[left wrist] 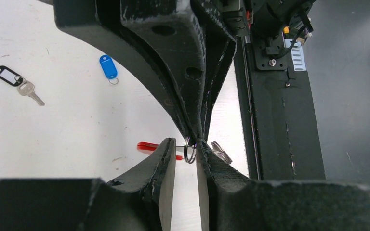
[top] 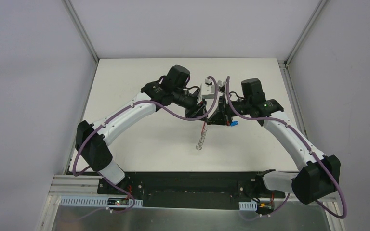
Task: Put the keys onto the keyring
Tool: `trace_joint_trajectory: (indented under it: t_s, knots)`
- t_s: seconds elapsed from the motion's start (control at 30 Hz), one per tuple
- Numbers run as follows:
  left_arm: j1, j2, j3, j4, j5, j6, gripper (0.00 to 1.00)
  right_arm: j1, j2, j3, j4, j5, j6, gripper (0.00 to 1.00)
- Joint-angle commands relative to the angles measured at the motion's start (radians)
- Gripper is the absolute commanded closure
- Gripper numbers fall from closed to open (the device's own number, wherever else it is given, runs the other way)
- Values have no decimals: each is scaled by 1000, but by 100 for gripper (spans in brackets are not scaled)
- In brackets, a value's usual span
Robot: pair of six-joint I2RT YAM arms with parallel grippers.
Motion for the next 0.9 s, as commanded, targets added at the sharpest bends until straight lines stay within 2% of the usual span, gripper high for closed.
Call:
trace_joint_trajectory:
  t_s: [0.0,0.13,0.43,0.57,0.63,0.7,0.8,0.87]
  knots:
    - [-11,-7,50,-9,10,30,78,6,2,38,25,-42,-5,100]
    - [-10,-9,54,-15,14,33,80,6,3,40,20,-40,-7,100]
    - [-11,-5,46,-49,22,55,100,6,-3,46,19,-36,-4,100]
    - [-10,-7,46,-50,36,27,100,-1,-13,45,40,-35,16,100]
    - [-8,-21,32,-6,43,-55,100,-14,-34,23,81,-55,43,100]
    - [4,-46,-12,105,65,-181,100,-39,-69,-14,155,-77,99,94]
    - [29,-90,-125,330,107,-423,100,-95,-131,-79,290,-107,197,85]
    - [43,-116,-201,545,116,-587,100,-121,-160,-93,315,-124,212,80]
